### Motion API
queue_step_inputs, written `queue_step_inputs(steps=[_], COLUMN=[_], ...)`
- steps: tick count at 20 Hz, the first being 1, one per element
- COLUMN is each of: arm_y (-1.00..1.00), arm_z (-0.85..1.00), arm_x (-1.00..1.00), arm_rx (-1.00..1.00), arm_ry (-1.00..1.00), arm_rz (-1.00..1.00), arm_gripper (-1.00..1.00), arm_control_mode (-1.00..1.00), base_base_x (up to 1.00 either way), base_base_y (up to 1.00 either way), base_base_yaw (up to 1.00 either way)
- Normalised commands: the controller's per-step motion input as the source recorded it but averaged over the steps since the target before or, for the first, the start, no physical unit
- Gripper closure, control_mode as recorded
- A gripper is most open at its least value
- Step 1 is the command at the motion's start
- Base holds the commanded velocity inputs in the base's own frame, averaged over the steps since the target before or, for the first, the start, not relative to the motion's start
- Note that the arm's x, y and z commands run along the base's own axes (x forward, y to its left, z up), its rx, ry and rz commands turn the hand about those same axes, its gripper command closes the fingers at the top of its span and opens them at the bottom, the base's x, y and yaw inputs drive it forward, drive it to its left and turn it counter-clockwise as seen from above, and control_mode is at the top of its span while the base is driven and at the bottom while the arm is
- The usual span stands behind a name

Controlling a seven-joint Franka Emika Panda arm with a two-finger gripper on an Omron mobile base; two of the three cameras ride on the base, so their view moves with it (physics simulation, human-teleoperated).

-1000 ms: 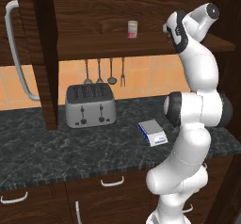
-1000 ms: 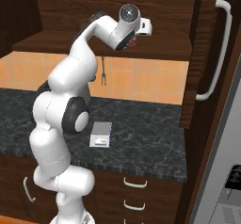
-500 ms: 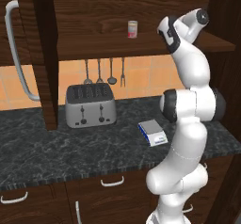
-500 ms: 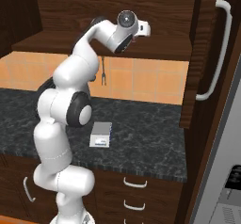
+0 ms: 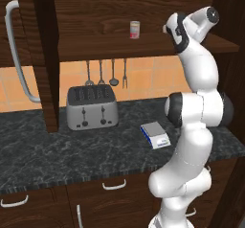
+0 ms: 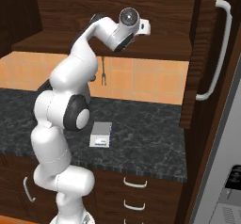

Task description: Pick the canned food and place it on the digital scale for weighing, and close the cabinet.

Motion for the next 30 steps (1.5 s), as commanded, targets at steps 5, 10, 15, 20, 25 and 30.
queue_step_inputs(steps=[5,10,15,20,25,30], arm_y=[0.20,0.16,0.44,0.32,-0.07,-0.10], arm_z=[0.00,-0.08,-0.18,0.20,-0.06,-0.01], arm_x=[-0.77,-1.00,-1.00,-1.00,-0.87,-0.36], arm_rx=[0.01,0.01,0.11,0.07,0.00,-0.05], arm_ry=[-0.60,-0.50,-0.30,0.00,0.14,0.00], arm_rz=[0.03,0.04,0.00,0.00,0.05,0.17], arm_gripper=[1.00,1.00,1.00,1.00,1.00,1.00], arm_control_mode=[-1.00,-1.00,-1.00,-1.00,-1.00,-1.00], base_base_x=[0.00,0.00,0.00,0.00,0.00,0.00], base_base_y=[0.00,0.00,0.00,0.00,0.00,0.00], base_base_yaw=[0.00,0.00,0.00,0.00,0.00,0.00])
